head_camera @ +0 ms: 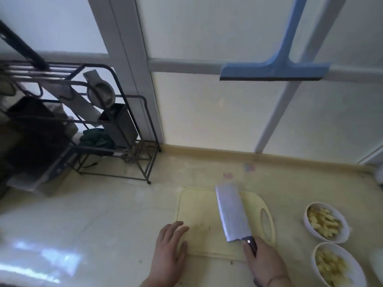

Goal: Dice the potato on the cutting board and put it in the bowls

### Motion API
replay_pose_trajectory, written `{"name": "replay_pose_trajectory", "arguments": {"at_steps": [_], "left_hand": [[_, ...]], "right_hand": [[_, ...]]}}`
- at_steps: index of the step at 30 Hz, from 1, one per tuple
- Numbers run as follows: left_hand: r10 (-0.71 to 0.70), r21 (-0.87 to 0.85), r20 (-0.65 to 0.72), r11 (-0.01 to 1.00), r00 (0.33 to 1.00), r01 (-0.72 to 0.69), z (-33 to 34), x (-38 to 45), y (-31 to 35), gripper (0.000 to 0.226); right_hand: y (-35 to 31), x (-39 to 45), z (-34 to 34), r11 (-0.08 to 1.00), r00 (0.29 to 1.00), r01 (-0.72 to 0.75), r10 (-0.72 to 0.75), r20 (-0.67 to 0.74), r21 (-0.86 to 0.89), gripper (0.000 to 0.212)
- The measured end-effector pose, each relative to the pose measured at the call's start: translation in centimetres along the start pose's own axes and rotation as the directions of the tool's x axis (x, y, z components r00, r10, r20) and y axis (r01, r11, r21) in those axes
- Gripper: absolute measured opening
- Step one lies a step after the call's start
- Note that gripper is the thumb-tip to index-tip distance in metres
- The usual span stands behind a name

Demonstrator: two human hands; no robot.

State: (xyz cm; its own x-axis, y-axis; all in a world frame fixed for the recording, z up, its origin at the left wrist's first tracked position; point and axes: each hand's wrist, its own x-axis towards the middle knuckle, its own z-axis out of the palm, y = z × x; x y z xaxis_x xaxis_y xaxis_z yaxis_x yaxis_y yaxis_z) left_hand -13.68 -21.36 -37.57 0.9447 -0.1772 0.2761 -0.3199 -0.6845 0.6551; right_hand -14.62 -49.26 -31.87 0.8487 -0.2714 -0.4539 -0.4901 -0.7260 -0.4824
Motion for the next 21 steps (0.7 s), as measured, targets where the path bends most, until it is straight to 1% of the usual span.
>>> {"name": "replay_pose_trajectory", "arguments": {"at_steps": [3,7,9,13,15,17,20,21], "left_hand": [[0.026,-0.009,-0.033,1.000,0.999,-0.026,-0.1,-0.2,-0.2,0.037],[0.037,-0.010,-0.059,0.999,0.998,-0.037,-0.6,-0.1,-0.2,0.036],[0.040,-0.006,-0.069,0.999,0.997,-0.040,-0.8,-0.1,-0.3,0.036],[0.072,0.032,-0.012,0.997,0.997,-0.072,-0.6,0.0,-0.2,0.035],[0.106,0.052,0.013,0.993,0.994,-0.106,-0.3,0.2,0.1,0.033],[0.139,0.053,0.010,0.989,0.990,-0.139,0.1,0.6,0.4,0.031],[0.202,0.036,0.007,0.979,0.979,-0.202,0.6,0.9,0.6,0.029],[0.207,0.028,0.038,0.978,0.977,-0.209,0.4,1.1,0.9,0.028]], "right_hand": [[-0.8,0.4,-0.1,0.981,0.999,0.009,0.000,0.047,-0.192,0.038],[-1.9,0.3,-0.1,0.940,0.998,0.027,-0.008,0.057,-0.339,0.043],[-2.5,0.0,-0.4,0.917,0.999,0.031,-0.012,0.049,-0.397,0.042],[-2.1,-1.0,-0.8,0.886,0.996,0.068,-0.031,0.088,-0.458,0.031],[-1.5,-1.7,-0.8,0.870,0.994,0.085,-0.041,0.100,-0.486,0.033],[-1.0,-2.3,-1.0,0.869,0.995,0.086,-0.048,0.089,-0.487,0.037],[-0.4,-2.8,-1.4,0.866,0.995,0.094,-0.063,0.080,-0.491,0.050],[0.0,-2.8,-1.3,0.879,0.994,0.101,-0.075,0.075,-0.467,0.045]]}}
